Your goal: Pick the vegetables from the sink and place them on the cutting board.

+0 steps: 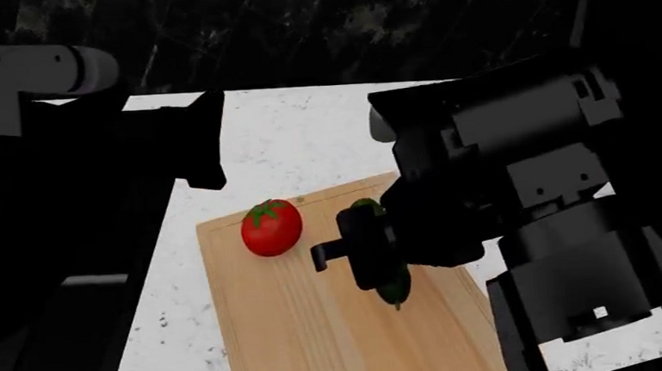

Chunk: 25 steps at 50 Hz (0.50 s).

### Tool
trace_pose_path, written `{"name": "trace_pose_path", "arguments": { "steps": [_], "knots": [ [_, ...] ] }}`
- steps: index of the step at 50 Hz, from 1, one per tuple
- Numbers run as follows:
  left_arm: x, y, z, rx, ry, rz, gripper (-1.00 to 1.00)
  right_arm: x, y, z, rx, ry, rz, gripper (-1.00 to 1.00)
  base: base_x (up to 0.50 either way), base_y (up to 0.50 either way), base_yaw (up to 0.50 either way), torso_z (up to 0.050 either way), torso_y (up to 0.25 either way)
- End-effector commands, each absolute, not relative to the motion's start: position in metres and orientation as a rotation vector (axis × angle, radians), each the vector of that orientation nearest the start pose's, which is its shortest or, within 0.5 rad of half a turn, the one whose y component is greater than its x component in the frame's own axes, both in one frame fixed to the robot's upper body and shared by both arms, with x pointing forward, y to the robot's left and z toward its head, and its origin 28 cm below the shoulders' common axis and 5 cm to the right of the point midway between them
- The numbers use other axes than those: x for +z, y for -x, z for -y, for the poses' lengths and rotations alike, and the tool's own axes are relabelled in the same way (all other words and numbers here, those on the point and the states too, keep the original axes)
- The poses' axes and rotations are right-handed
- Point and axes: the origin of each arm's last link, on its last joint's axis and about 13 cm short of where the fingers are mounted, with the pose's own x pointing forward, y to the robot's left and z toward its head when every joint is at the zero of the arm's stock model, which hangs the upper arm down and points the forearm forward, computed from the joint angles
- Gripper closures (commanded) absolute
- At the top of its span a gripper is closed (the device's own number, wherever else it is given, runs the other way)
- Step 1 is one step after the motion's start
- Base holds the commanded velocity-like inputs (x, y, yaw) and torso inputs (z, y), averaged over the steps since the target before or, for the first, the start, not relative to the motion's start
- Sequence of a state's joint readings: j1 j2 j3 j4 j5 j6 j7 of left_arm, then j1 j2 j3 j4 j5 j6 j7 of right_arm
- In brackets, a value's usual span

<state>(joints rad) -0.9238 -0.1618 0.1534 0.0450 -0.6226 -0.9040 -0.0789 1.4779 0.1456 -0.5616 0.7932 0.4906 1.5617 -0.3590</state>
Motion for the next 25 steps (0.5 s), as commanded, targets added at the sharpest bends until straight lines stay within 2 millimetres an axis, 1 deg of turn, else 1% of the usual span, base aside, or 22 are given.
{"name": "trace_pose_path", "arguments": {
  "steps": [1, 25],
  "knots": [
    [0.232, -0.332, -0.189, -0.392, 0.162, 0.005, -1.0, 0.249, -0.368, 0.109, 0.452, 0.052, -1.087, 1.0, 0.0, 0.0, 0.0, 0.0, 0.0],
    [0.228, -0.332, -0.19, -0.389, 0.153, -0.002, -1.0, 0.238, -0.367, 0.108, 0.455, 0.054, -1.123, 1.0, 0.0, 0.0, 0.0, 0.0, 0.0]
  ]
}}
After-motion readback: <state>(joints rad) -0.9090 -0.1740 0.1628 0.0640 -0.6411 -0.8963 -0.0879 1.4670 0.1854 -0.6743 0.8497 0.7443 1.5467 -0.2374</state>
